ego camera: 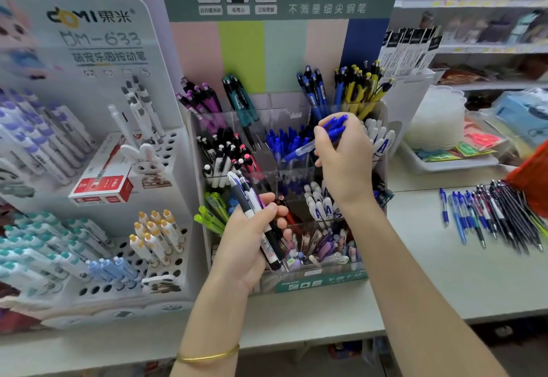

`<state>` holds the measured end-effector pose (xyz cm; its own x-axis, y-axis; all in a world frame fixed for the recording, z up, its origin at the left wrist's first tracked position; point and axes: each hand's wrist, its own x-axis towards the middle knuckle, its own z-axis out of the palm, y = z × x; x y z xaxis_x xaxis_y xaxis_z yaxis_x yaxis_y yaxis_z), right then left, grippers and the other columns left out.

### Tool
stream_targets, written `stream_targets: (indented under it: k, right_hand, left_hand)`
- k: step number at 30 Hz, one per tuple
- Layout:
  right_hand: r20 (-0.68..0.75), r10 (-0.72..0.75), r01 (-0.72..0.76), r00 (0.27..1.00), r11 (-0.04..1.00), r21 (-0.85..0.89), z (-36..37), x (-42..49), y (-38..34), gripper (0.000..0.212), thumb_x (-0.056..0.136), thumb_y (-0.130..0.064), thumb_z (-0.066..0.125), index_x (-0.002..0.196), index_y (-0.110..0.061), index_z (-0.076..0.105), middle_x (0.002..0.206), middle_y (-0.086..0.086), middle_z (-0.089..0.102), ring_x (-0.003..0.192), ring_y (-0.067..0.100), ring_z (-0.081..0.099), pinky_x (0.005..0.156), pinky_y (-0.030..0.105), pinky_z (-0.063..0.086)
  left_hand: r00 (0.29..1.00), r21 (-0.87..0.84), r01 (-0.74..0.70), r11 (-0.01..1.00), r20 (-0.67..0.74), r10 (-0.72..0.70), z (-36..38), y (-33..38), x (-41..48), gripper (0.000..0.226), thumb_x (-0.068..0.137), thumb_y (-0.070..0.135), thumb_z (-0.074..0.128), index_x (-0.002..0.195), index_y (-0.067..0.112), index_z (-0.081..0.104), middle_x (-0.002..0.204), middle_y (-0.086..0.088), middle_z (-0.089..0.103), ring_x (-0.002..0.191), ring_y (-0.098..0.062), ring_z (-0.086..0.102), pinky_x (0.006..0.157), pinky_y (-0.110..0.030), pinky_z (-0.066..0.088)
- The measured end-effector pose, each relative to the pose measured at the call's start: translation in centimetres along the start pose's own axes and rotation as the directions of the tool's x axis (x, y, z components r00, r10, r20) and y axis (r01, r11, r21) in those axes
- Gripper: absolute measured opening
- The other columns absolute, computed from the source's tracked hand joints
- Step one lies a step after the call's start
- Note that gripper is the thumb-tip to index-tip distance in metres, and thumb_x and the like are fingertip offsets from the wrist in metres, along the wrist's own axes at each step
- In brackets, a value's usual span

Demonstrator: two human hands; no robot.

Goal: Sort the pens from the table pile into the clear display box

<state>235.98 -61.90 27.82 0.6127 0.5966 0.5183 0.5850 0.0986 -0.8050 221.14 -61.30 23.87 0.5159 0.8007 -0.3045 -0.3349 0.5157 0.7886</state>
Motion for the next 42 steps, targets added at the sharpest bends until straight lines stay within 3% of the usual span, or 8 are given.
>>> stream_targets:
  k: [10,14,21,25,29,34,37,42]
  right_hand:
    - [0.134,-0.13,0.168,0.982,0.925,-0.34,1.2,2.1,-1.6,0.016,0.094,-0.011,0.055,0.106,-0.002,0.049,0.086,0.005,0.051,0.075,0.019,0.048,0.062,0.02,0.029]
    - [0.214,-0.08,0.17,0.974,0.88,-0.443,2.6,1.8,-1.7,0.024,0.094,-0.015,0.059,0.109,-0.003,0.045,0.092,0.007,0.053,0.083,0.027,0.058,0.065,0.03,0.041]
    - [0.199,-0.09,0.147,0.976,0.944,-0.297,1.7,0.8,-0.9,0.044,0.094,-0.019,0.059,0.134,-0.012,0.045,0.111,0.004,0.047,0.088,0.009,0.042,0.075,0.009,0.028]
    - [0.139,-0.111,0.165,0.984,0.864,-0.476,2.4,0.3,-0.5,0.031,0.092,-0.024,0.061,0.117,-0.006,0.053,0.103,0.01,0.056,0.083,0.021,0.054,0.066,0.019,0.033]
    - [0.108,-0.089,0.138,0.99,0.738,-0.661,3.2,0.8,-1.0,0.043,0.091,-0.043,0.058,0.112,-0.006,0.048,0.097,0.009,0.055,0.069,0.025,0.056,0.057,0.034,0.048]
    - [0.22,-0.095,0.199,0.971,0.831,-0.519,3.7,0.6,-0.7,0.034,0.098,-0.035,0.048,0.112,-0.004,0.051,0.106,0.013,0.052,0.079,0.028,0.058,0.066,0.03,0.046]
    - [0.177,-0.074,0.133,0.981,0.925,-0.356,3.2,0.4,0.0,0.023,0.098,-0.019,0.049,0.116,-0.006,0.056,0.107,0.013,0.053,0.079,0.031,0.061,0.072,0.043,0.053]
    - [0.085,-0.086,0.111,0.993,0.926,-0.36,3.3,-0.3,0.4,0.032,0.089,-0.013,0.066,0.119,-0.005,0.056,0.107,0.011,0.051,0.078,0.011,0.044,0.073,0.017,0.037]
  left_hand:
    - [0.998,0.03,0.02,0.999,0.066,-0.022,-0.5,0.4,0.0,0.02,0.097,0.001,0.048,0.116,0.004,0.055,0.071,-0.007,0.061,0.056,-0.013,0.054,0.049,-0.026,0.05]
    - [0.994,0.04,0.029,0.999,0.103,-0.032,-0.5,0.6,0.0,0.021,0.097,0.001,0.047,0.117,0.004,0.055,0.069,-0.006,0.061,0.056,-0.013,0.054,0.049,-0.026,0.05]
    - [0.985,0.041,0.048,0.998,0.165,-0.054,-0.9,0.9,0.0,0.025,0.096,-0.001,0.047,0.12,0.004,0.054,0.068,-0.006,0.061,0.056,-0.013,0.056,0.05,-0.027,0.052]
    - [0.978,0.042,0.065,0.997,0.198,-0.072,-1.1,1.2,0.0,0.03,0.095,-0.001,0.048,0.123,0.005,0.055,0.071,-0.006,0.063,0.059,-0.014,0.057,0.052,-0.027,0.052]
    - [0.96,-0.005,0.103,0.995,0.263,-0.098,-1.4,1.7,0.0,0.044,0.082,0.004,0.055,0.126,0.008,0.055,0.084,-0.01,0.07,0.064,-0.015,0.063,0.057,-0.03,0.056]
    - [0.954,0.008,0.103,0.995,0.283,-0.101,-1.7,2.1,0.0,0.048,0.079,0.008,0.056,0.126,0.01,0.054,0.102,-0.014,0.073,0.071,-0.017,0.07,0.065,-0.035,0.059]
    - [0.958,0.007,0.091,0.996,0.274,-0.09,-1.8,2.3,0.1,0.047,0.08,0.008,0.055,0.127,0.007,0.053,0.103,-0.017,0.073,0.071,-0.017,0.069,0.066,-0.033,0.059]
    - [0.964,0.021,0.083,0.996,0.252,-0.086,-2.0,2.4,0.2,0.035,0.091,0.003,0.049,0.125,0.007,0.054,0.104,-0.017,0.072,0.073,-0.017,0.07,0.067,-0.032,0.06]
